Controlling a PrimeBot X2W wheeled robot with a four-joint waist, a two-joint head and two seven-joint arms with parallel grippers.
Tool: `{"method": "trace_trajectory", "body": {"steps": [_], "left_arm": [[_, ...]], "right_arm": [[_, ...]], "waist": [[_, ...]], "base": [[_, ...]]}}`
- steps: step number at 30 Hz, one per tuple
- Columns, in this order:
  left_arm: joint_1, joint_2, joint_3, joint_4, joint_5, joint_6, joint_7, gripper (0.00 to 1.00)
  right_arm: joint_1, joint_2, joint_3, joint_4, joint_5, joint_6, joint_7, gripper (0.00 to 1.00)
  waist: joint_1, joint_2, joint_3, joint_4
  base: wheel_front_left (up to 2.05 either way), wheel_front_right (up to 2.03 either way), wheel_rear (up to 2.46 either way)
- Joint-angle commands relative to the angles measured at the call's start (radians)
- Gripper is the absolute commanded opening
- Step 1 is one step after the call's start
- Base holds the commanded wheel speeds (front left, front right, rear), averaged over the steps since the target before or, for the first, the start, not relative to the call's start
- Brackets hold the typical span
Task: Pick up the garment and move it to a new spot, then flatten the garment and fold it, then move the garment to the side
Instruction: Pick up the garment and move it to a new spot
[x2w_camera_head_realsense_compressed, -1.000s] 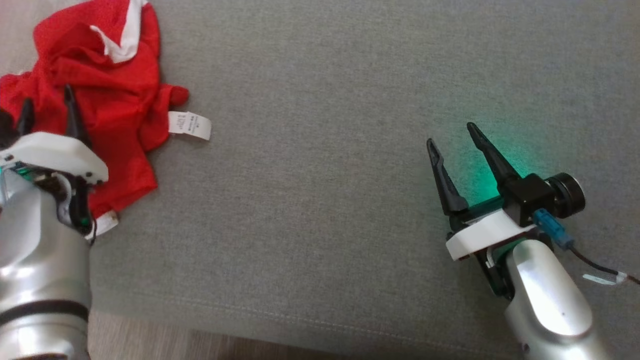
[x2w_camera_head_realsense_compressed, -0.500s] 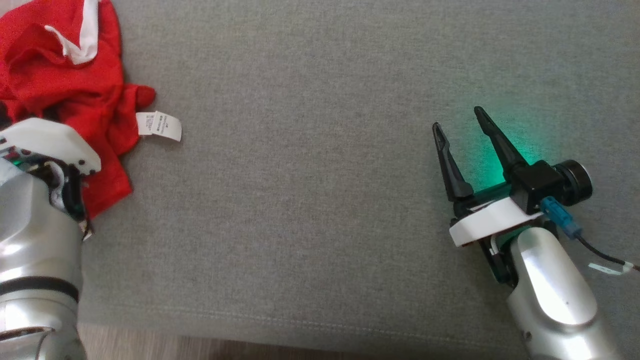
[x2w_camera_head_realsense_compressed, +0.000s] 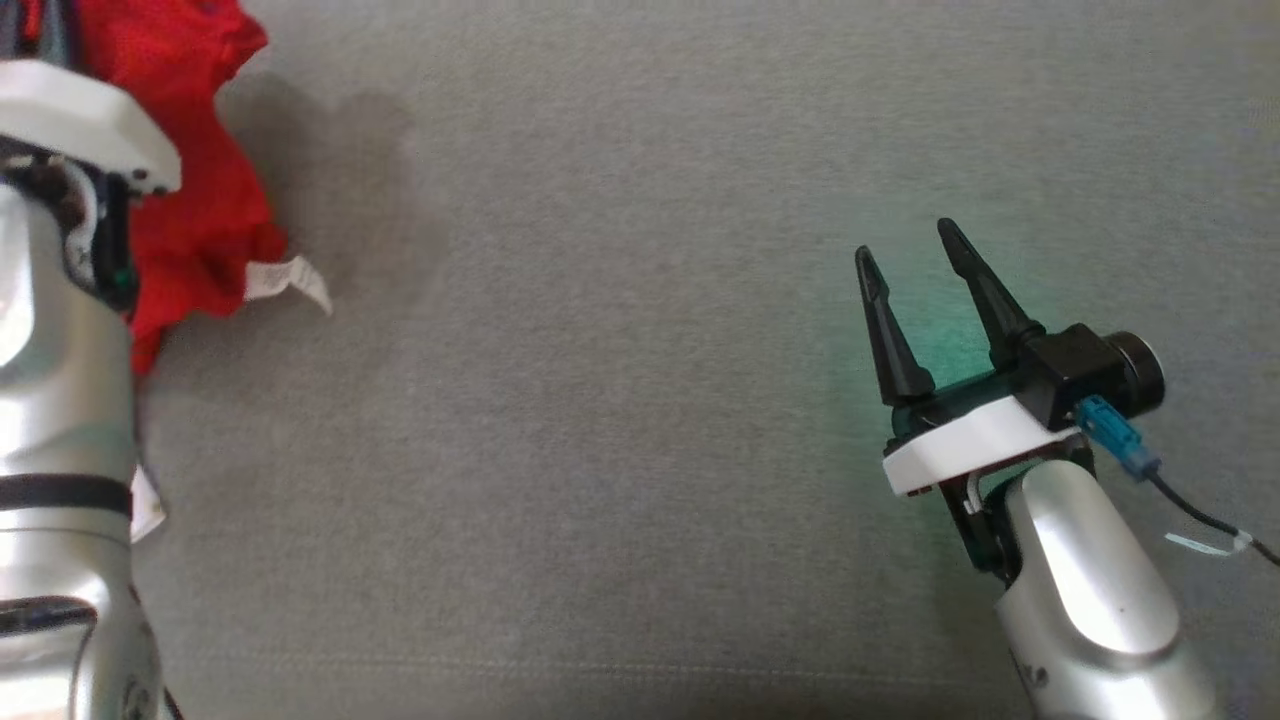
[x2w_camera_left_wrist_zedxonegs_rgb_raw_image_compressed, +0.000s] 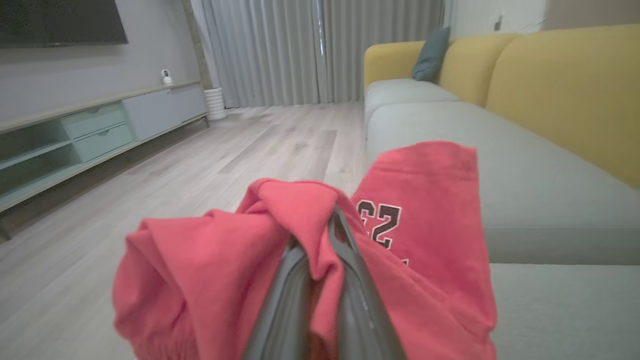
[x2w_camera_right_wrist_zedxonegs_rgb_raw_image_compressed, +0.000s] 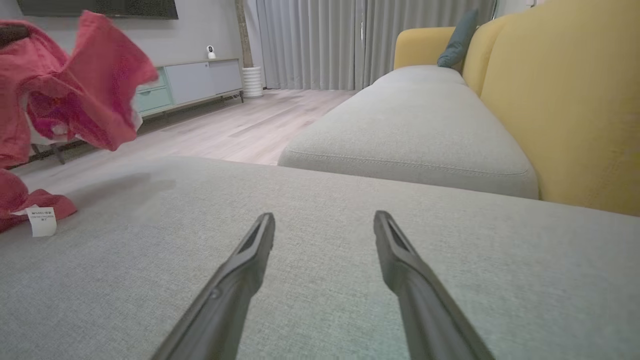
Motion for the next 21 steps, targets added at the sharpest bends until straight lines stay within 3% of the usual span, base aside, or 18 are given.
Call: {"method": "trace_trajectory", "body": {"steps": [1, 12, 21], "left_arm": [[-0.041, 0.034, 0.001, -0.063, 0.010, -0.010, -0.012, 0.00], [-0.017, -0.099, -0.122, -0.150, 0.021, -0.036, -0.012, 0.00], [0.016, -0.193, -0.217, -0.199, -0.052, -0.042, -0.012, 0.00]], "right_arm": [[0.013, 0.018, 0.017, -0.026, 0.011, 0.007, -0.011, 1.00], [0.008, 0.020, 0.073, -0.050, 0.110, 0.007, -0.011, 1.00], [-0.006, 0.020, 0.111, -0.069, 0.155, 0.007, -0.011, 1.00]], "waist": [[0.0000, 0.0000, -0.031, -0.044], [0.0000, 0.0000, -0.064, -0.270], [0.0000, 0.0000, -0.046, -0.451]], "base": [[0.00, 0.00, 0.00], [0.00, 0.00, 0.00], [0.00, 0.00, 0.00]]}}
